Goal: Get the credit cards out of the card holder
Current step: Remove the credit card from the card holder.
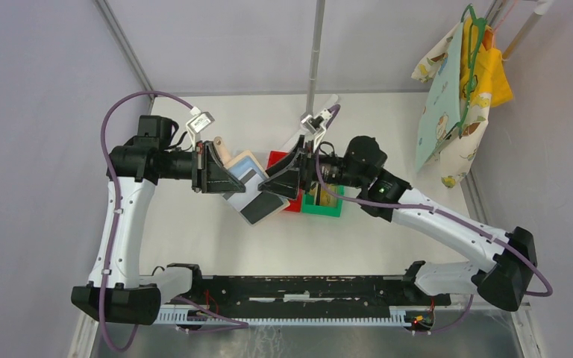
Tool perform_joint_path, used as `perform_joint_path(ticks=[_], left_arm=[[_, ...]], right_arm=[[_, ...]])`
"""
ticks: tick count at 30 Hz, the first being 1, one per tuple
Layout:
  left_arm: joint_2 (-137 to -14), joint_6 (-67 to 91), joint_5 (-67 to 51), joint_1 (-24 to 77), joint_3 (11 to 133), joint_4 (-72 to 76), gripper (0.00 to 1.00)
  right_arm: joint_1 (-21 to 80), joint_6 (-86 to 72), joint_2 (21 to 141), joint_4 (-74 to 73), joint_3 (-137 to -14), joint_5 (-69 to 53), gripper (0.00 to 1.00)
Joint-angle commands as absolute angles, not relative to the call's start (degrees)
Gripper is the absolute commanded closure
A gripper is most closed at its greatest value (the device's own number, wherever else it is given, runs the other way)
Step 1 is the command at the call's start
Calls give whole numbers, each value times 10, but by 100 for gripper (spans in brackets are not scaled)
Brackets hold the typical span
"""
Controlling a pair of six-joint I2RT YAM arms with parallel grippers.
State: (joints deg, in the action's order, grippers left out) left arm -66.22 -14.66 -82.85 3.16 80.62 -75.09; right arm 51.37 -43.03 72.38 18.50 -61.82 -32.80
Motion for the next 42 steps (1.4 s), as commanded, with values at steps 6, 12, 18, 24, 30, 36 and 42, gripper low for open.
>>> perform_joint_path(ticks=[6, 12, 18, 24, 30, 36, 42], left_arm=[[-647, -56, -755, 16, 811, -638, 98], [-582, 126, -706, 16, 746, -427, 98], [-568, 209, -701, 16, 731, -349, 94], [-583, 234, -723, 16, 724, -351, 93], [-585, 257, -728, 16, 707, -337, 92], [-582, 264, -735, 17, 704, -338, 90], [-578, 266, -742, 16, 696, -338, 87]], right_arm=[[457, -501, 590, 238, -537, -210, 39], [486, -588, 634, 347, -495, -265, 45], [505, -626, 687, 418, -485, -280, 47], [514, -643, 727, 465, -492, -284, 49], [518, -659, 765, 499, -504, -286, 50], [518, -680, 793, 533, -509, -283, 52], [518, -733, 831, 620, -528, -288, 60]])
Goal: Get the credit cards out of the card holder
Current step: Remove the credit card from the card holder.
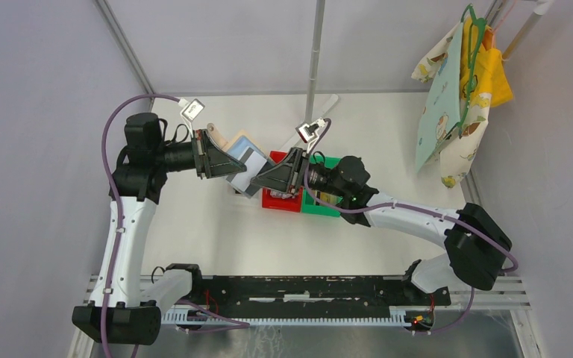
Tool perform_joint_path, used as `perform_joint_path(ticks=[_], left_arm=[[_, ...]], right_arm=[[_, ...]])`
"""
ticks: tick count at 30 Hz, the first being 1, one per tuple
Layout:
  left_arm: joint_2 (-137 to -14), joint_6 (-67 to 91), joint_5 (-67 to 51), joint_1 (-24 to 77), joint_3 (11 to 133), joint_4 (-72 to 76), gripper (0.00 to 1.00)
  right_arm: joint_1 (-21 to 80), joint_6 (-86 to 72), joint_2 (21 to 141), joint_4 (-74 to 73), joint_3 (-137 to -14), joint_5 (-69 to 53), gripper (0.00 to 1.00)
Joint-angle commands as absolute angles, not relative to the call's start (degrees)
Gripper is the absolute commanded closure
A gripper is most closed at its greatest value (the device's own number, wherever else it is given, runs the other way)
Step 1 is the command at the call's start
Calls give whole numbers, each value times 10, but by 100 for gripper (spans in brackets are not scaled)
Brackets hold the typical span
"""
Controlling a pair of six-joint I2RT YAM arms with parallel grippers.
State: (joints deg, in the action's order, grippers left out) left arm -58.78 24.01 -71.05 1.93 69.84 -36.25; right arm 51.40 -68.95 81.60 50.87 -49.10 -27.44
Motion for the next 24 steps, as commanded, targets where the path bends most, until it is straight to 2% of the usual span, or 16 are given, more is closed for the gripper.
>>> perform_joint_path(ticks=[1, 7, 11, 14, 19, 24], left_arm=[[-577, 264, -742, 17, 695, -340, 87], [-579, 262, -740, 16, 695, -343, 87], [-582, 260, -743, 17, 704, -352, 85], [-581, 261, -750, 17, 707, -354, 78], [-587, 264, -782, 16, 715, -358, 73], [-601, 256, -807, 16, 729, -370, 79]], right_arm=[[518, -739, 834, 628, -531, -289, 62], [522, -732, 831, 620, -541, -293, 71], [523, -725, 825, 610, -530, -290, 87], [522, -722, 818, 605, -516, -280, 100], [523, -718, 805, 605, -489, -274, 100], [522, -715, 789, 613, -453, -269, 100]])
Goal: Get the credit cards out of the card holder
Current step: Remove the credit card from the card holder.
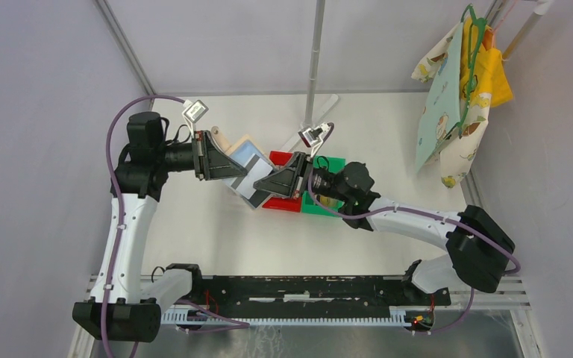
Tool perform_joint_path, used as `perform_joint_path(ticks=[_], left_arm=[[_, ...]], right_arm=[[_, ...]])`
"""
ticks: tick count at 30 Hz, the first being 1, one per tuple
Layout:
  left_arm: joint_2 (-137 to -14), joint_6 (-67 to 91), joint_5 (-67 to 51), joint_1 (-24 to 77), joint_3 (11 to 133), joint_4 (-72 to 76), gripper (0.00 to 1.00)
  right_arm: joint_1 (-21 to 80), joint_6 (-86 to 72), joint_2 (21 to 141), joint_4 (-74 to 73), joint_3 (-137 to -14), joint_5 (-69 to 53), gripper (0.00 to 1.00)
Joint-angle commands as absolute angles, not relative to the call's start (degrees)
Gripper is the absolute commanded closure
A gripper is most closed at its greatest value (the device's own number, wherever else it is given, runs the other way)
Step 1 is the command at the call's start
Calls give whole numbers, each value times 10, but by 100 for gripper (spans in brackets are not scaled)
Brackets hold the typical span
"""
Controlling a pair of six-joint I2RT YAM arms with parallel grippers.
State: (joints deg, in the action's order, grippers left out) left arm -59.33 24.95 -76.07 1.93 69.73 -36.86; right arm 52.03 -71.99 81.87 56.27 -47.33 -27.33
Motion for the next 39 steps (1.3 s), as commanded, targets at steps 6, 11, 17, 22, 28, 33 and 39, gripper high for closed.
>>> perform_joint_path(ticks=[6, 11, 17, 22, 28, 33, 39], left_arm=[[-603, 245, -815, 16, 735, -382, 86], [-605, 232, -820, 16, 742, -399, 89], [-605, 226, -813, 17, 740, -402, 98], [-605, 225, -801, 16, 737, -406, 98], [-613, 201, -800, 16, 749, -436, 98], [-623, 181, -800, 17, 765, -455, 98], [-636, 147, -807, 17, 785, -490, 98]], right_arm=[[523, -715, 780, 624, -430, -265, 100], [523, -712, 767, 633, -410, -262, 100], [527, -721, 779, 642, -436, -258, 80], [538, -738, 809, 660, -477, -259, 72], [540, -738, 801, 660, -464, -257, 98], [537, -692, 753, 584, -428, -263, 100], [510, -617, 664, 450, -376, -290, 100]])
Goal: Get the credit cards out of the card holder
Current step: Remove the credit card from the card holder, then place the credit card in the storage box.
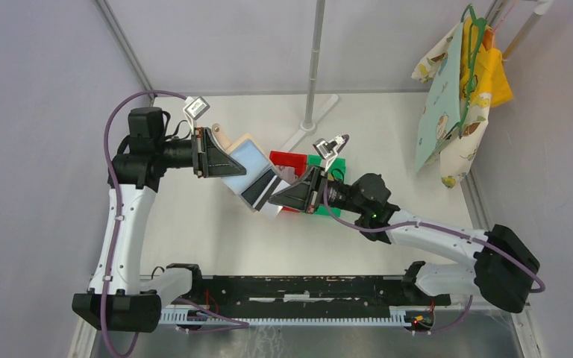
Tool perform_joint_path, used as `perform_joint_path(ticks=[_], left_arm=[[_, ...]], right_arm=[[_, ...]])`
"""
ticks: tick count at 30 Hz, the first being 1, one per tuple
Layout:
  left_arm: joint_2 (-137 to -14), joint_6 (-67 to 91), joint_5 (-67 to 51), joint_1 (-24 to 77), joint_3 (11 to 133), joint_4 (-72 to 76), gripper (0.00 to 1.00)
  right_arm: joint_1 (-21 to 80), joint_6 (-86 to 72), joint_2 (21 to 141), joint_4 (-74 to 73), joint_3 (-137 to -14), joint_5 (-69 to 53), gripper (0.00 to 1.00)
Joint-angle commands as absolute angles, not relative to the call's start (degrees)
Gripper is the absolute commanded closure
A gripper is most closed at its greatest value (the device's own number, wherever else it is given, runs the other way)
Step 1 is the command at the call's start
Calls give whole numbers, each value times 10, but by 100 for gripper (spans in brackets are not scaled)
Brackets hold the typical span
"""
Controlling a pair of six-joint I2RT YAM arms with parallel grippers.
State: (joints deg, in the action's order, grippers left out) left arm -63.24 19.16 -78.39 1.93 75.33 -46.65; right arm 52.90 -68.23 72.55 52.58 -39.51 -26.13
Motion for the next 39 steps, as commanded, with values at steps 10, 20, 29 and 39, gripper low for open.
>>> perform_joint_path(ticks=[10, 20, 29, 39], left_arm=[[-639, 13, -822, 17, 832, -591, 98], [-589, 8, -779, 16, 808, -553, 98], [-588, 4, -802, 17, 802, -551, 98], [-581, 10, -882, 17, 800, -551, 98]], right_arm=[[371, -355, 598, 25, -468, -305, 100], [376, -252, 810, -70, -577, -217, 100], [415, -217, 991, -124, -726, -157, 100], [419, -235, 1081, -100, -768, -141, 100]])
